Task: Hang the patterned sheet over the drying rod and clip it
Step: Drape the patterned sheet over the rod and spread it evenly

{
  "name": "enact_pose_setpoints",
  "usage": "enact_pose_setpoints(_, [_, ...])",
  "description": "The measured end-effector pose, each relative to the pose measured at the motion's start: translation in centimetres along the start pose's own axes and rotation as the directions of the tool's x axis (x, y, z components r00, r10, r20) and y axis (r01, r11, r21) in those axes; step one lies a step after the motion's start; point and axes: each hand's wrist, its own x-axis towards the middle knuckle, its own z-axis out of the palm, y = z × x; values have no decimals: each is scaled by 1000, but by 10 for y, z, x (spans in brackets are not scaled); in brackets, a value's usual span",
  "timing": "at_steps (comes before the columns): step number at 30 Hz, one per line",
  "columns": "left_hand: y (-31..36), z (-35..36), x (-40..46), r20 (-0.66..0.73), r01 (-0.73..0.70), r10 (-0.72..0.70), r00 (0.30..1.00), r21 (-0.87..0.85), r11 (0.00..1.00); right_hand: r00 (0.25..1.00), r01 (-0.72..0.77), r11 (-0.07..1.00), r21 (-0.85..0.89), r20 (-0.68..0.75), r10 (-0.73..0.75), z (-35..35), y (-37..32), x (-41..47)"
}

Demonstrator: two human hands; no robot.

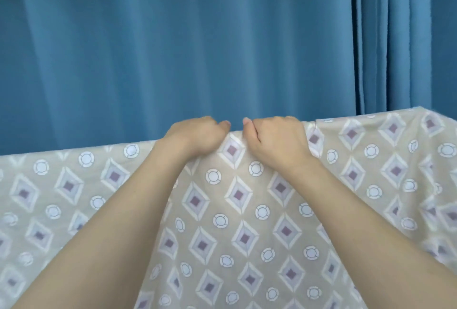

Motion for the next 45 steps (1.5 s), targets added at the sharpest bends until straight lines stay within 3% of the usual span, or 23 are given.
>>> enact_pose_setpoints(2, [-9,9,-9,-188,-45,42,981,-9,999,996,-71,996,-46,50,73,1,1,4])
enact_pose_setpoints(5, [-34,40,-38,-605,-69,115,788,98,993,983,-165,981,-102,61,172,0,-3,5])
enact_pose_setpoints(7, [-58,60,-53,-670,-40,125,732,140,989,978,-195,971,-135,51,204,4,-8,5])
enact_pose_setpoints(12, [-89,53,-37,-617,-78,186,765,198,977,957,-266,948,-174,67,281,10,-34,11])
enact_pose_setpoints(14, [-92,34,-32,-549,-115,188,814,165,980,957,-271,950,-153,60,283,11,-46,11])
enact_pose_setpoints(18, [-91,8,-15,-289,-224,228,930,49,973,991,-128,990,61,38,126,8,-84,9])
enact_pose_setpoints(20, [-91,-7,-15,-146,-288,282,948,-25,957,992,-122,991,62,49,120,8,-103,10])
enact_pose_setpoints(22, [-95,-11,-16,-93,-335,326,941,-104,936,983,-176,984,-6,54,176,6,-114,11])
enact_pose_setpoints(23, [-101,-8,-20,-130,-336,321,938,-111,935,973,-218,975,-38,67,220,6,-117,12])
enact_pose_setpoints(24, [-109,0,-25,-252,-337,308,917,-78,938,963,-253,965,-64,80,258,5,-118,13])
enact_pose_setpoints(26, [-134,18,-44,-512,-235,229,828,54,970,951,-286,953,-105,94,296,6,-119,15])
enact_pose_setpoints(28, [-167,36,-60,-634,-135,156,757,82,988,947,-297,946,-127,89,309,6,-119,15])
enact_pose_setpoints(33, [-217,32,-59,-630,-93,178,756,165,982,897,-363,918,-161,206,391,3,-129,27])
enact_pose_setpoints(35, [-214,6,-50,-498,-62,124,858,140,988,921,-292,946,-140,226,318,3,-142,31])
enact_pose_setpoints(38, [-218,-17,-13,-107,-117,113,988,-31,993,993,-41,997,62,117,33,8,-175,26])
enact_pose_setpoints(39, [-218,-24,-5,53,-120,125,991,-87,989,995,27,994,104,98,-37,9,-186,24])
enact_pose_setpoints(41, [-217,-29,0,162,-177,192,968,-104,979,992,69,996,60,106,-75,14,-203,24])
enact_pose_setpoints(43, [-214,-25,-10,60,-172,179,982,-108,979,989,-21,999,-46,143,27,17,-211,29])
enact_pose_setpoints(44, [-215,-18,-19,-95,-163,154,983,-96,982,980,-83,993,-80,172,96,18,-212,33])
enact_pose_setpoints(45, [-217,-9,-31,-306,-172,152,940,-39,984,966,-132,987,-97,210,150,17,-212,37])
